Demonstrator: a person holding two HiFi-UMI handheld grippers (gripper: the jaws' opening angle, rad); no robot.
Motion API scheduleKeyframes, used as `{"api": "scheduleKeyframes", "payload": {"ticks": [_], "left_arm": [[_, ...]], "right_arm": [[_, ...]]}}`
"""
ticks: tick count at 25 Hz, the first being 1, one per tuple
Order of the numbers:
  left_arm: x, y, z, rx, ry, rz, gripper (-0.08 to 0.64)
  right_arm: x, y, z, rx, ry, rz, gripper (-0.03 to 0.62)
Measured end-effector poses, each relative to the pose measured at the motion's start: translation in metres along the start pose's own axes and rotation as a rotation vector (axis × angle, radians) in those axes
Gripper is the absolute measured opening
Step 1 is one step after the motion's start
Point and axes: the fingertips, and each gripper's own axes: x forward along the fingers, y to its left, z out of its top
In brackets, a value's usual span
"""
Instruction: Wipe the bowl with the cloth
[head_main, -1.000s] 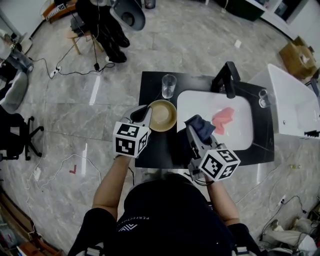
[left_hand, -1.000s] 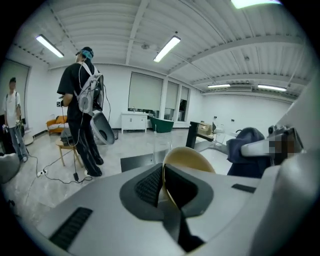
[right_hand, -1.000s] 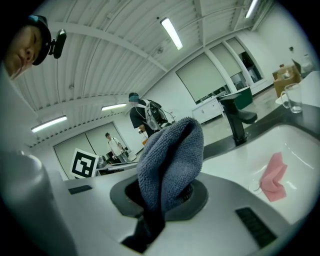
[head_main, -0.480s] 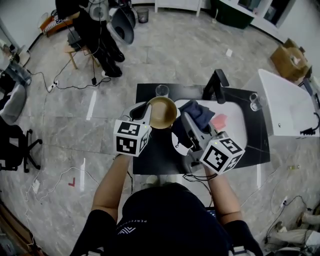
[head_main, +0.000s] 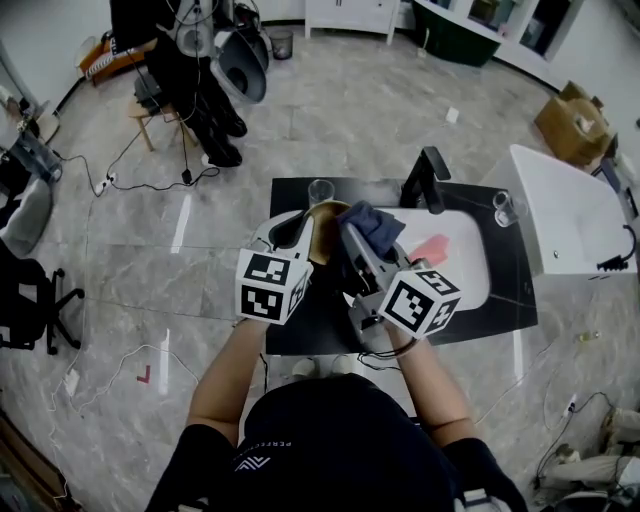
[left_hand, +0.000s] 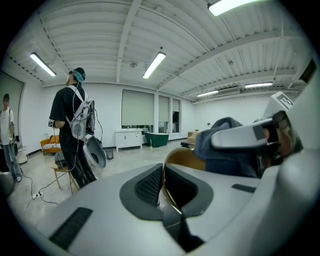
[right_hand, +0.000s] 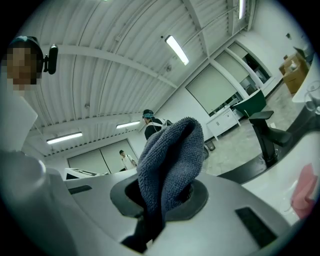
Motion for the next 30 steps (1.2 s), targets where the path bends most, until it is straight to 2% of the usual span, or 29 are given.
{"api": "scheduleKeyframes", "payload": {"ticks": [5, 12, 23, 30], "left_arm": [[-0.007, -0.017, 0.017, 0.052, -0.071, -0.019, 0.02], [-0.009, -0.035, 0.03, 0.11, -0.089, -0.085, 0.023], [-0.005, -0.054, 0.038, 0.167, -0.054, -0.168, 0.029], [-0.005, -0.049, 0.038, 0.142, -0.044, -0.182, 0.029]], "right_arm": [[0.003, -0.012, -0.01, 0.017, 0.039, -0.075, 0.058], [0.004, -0.023, -0.008, 0.027, 0.065, -0.143, 0.058], [0.019, -0.025, -0.007, -0.022, 0.13, -0.131, 0.058], [0.024, -0.018, -0.011, -0.082, 0.219, -0.073, 0.058]]}}
